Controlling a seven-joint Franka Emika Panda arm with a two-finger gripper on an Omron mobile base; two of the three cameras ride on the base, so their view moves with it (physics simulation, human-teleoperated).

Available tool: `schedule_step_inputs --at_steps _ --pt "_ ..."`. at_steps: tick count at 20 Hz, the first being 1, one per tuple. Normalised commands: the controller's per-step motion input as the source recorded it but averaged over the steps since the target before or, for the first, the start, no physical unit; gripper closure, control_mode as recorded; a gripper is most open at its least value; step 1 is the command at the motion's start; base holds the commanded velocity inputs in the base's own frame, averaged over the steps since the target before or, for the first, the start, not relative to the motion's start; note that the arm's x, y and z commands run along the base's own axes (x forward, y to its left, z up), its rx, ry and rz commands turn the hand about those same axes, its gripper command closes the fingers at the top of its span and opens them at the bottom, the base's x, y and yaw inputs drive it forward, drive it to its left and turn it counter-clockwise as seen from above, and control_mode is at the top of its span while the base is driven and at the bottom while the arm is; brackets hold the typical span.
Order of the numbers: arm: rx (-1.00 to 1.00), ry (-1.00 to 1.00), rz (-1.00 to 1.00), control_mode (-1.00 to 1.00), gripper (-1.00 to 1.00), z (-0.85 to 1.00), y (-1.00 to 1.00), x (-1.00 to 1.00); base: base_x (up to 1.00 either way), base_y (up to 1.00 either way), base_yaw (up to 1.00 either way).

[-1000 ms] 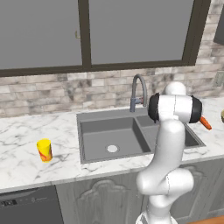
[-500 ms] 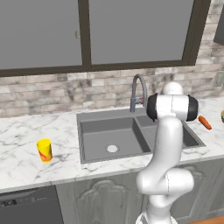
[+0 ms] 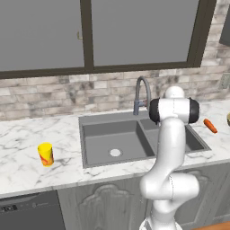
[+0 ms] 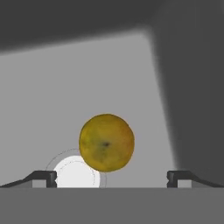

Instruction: Remove the carrot and orange from the sink. Then move the bowl and cup from the counter to the sink for washing.

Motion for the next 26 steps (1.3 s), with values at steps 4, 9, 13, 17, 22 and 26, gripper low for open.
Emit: schedule_step_inputs --at_steps 4,9,13,17,22,26 --pt "0.06 0.10 0.00 -1.00 -1.00 -0.31 -0.01 0.08 0.00 0.00 0.00" --pt "0.03 0.09 0.00 -1.00 -1.00 -0.28 -0.02 0.08 0.00 0.00 0.00" --pt "0.01 0.10 -0.01 -1.00 -1.00 -0.21 -0.06 0.00 0.00 0.00 0.00" --pt "0.00 0.10 -0.03 -1.00 -1.00 -0.17 -0.05 0.00 0.00 0.00 0.00" --pt "0.01 0.09 -0.05 -1.00 -1.00 -0.16 -0.01 0.00 0.00 0.00 0.00" --pt "0.00 0.10 -0.08 -1.00 -1.00 -0.21 -0.05 0.03 0.00 0.00 0.00"
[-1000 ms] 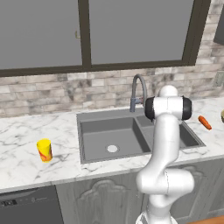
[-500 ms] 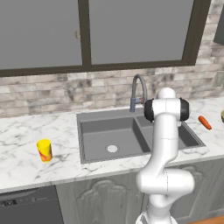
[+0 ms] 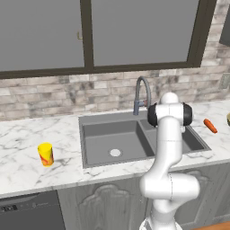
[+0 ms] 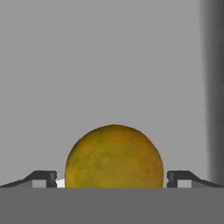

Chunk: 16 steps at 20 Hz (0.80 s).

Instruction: Remove the carrot and orange from the sink. Then move the bowl and cup from the counter to the sink for washing.

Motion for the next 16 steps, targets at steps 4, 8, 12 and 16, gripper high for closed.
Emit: schedule_step_inputs --at_steps 4,8,12,16 --pt "0.00 0.11 -0.08 -1.00 -1.00 -0.22 -0.07 0.03 0.00 0.00 0.00" --pt "0.00 0.13 -0.11 -1.00 -1.00 -0.20 -0.09 0.00 0.00 0.00 0.00" --pt "0.00 0.13 -0.13 -1.00 1.00 -0.22 -0.03 0.01 0.00 0.00 0.00" --pt "0.02 0.09 -0.14 -1.00 1.00 -0.06 -0.15 -0.05 0.00 0.00 0.00"
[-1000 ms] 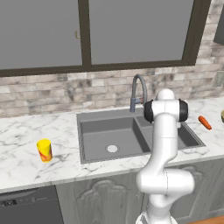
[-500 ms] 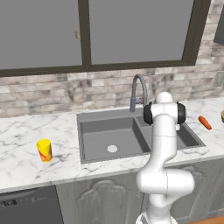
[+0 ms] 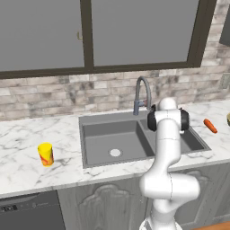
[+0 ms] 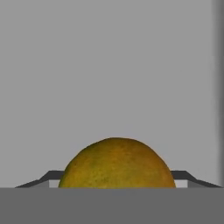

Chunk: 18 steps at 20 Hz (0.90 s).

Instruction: Remove the carrot and orange from the sink. Then move the bowl and cup from the counter to the sink for washing.

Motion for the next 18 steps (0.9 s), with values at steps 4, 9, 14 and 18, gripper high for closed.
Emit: schedule_step_inputs --at_steps 4,9,14,18 --pt "0.06 0.08 -0.16 -1.00 1.00 0.05 -0.21 -0.15 0.00 0.00 0.00" --pt "0.05 0.01 -0.16 -1.00 1.00 0.24 -0.28 -0.19 0.00 0.00 0.00" --pt "0.04 -0.02 -0.12 -1.00 1.00 0.36 -0.29 -0.26 0.00 0.00 0.00" --pt "0.01 -0.05 -0.10 -1.00 1.00 0.37 -0.30 -0.30 0.00 0.00 0.00"
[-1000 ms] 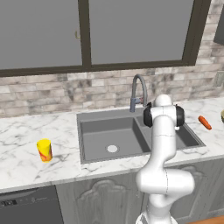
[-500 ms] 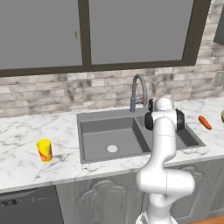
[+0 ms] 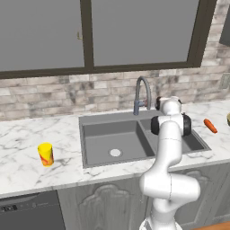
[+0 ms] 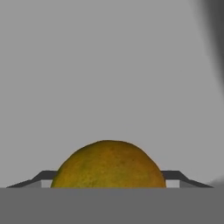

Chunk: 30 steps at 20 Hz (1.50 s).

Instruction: Remove the carrot and orange from the sink. Then move the bowl and cup from the counter to the sink for washing.

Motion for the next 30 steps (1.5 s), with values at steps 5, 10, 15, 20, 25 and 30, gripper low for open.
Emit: schedule_step_inputs --at_steps 5,10,15,20,25,30 --pt "0.00 -0.08 -0.08 -1.00 1.00 0.37 -0.25 -0.32 0.00 0.00 0.00" --pt "0.00 -0.03 -0.06 -1.00 1.00 0.42 -0.26 -0.30 0.00 0.00 0.00" --pt "0.00 -0.01 -0.04 -1.00 1.00 0.44 -0.27 -0.33 0.00 0.00 0.00" --pt "0.00 -0.12 0.00 -1.00 1.00 0.42 -0.20 -0.38 0.00 0.00 0.00" --pt "0.00 -0.22 0.01 -1.00 1.00 0.29 -0.18 -0.41 0.00 0.00 0.00" --pt "-0.06 -0.28 0.04 -1.00 1.00 0.20 -0.13 -0.41 0.00 0.00 0.00"
